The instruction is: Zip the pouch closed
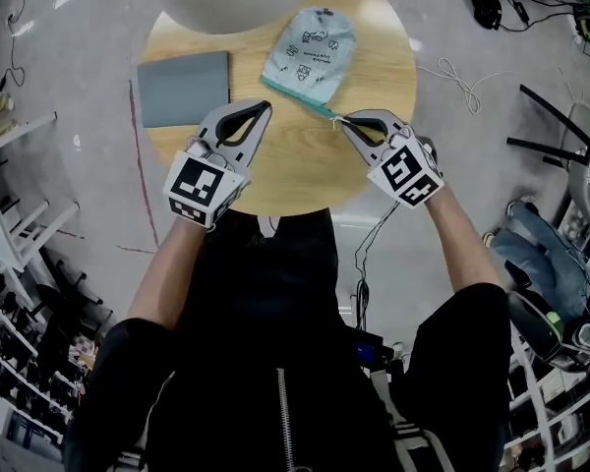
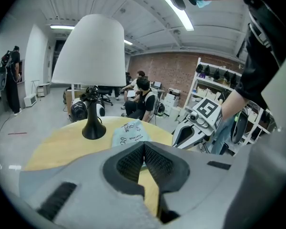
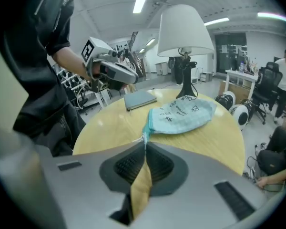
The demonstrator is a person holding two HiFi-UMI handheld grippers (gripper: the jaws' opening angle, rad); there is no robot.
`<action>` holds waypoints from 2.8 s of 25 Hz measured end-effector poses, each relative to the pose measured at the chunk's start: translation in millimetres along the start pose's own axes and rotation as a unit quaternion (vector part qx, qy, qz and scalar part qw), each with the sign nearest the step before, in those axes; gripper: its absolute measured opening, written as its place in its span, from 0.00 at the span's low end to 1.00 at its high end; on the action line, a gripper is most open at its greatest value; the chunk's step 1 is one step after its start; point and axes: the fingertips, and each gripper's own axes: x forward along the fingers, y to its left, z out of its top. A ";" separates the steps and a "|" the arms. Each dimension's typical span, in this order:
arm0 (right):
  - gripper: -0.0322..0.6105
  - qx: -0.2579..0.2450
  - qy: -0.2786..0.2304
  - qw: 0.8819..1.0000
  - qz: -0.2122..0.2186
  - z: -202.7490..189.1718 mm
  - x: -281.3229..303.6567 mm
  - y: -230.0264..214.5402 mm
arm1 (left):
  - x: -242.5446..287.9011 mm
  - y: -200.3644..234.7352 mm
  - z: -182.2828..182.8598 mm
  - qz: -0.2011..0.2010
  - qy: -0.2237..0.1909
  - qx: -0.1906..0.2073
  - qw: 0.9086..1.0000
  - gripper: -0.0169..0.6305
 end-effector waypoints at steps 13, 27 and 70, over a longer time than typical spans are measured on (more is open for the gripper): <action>0.07 0.089 -0.035 0.993 -0.073 88.8 -21.4 21.8 | -60.2 12.2 26.6 -0.014 -0.045 0.024 0.999 0.04; 0.07 0.160 -0.067 0.967 -0.186 179.5 -46.8 34.1 | -132.1 41.9 70.4 -0.060 -0.096 0.060 0.992 0.04; 0.07 0.139 -0.162 0.962 -0.172 269.4 -70.3 132.1 | -171.6 -38.0 90.3 -0.291 -0.128 -0.009 0.948 0.17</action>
